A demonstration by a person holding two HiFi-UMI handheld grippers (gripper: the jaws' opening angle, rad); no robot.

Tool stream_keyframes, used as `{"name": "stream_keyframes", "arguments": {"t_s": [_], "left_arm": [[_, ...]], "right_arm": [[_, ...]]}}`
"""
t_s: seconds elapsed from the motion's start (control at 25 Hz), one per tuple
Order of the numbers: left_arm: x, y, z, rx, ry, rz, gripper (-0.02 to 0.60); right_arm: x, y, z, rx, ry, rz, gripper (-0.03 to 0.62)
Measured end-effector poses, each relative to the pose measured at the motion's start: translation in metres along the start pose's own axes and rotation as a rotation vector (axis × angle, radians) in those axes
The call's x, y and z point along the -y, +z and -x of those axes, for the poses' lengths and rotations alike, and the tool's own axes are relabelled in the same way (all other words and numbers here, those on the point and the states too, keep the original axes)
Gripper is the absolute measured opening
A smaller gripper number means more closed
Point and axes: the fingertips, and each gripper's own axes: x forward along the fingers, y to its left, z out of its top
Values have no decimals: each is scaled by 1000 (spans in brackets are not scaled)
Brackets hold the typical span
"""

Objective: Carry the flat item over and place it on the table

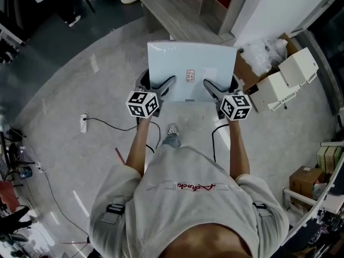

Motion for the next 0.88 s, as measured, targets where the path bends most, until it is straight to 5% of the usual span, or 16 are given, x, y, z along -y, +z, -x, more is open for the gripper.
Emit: {"name": "stream_keyframes", "arguments": {"t_s": [0.44,0.88], "left_arm": [[-87,37,-81,8,-7,-1,482],[-130,51,-137,-1,-51,-7,482]], "right_arm": [[32,33,-114,9,-5,6,551],[59,45,-169,19,-50,0,551]]}}
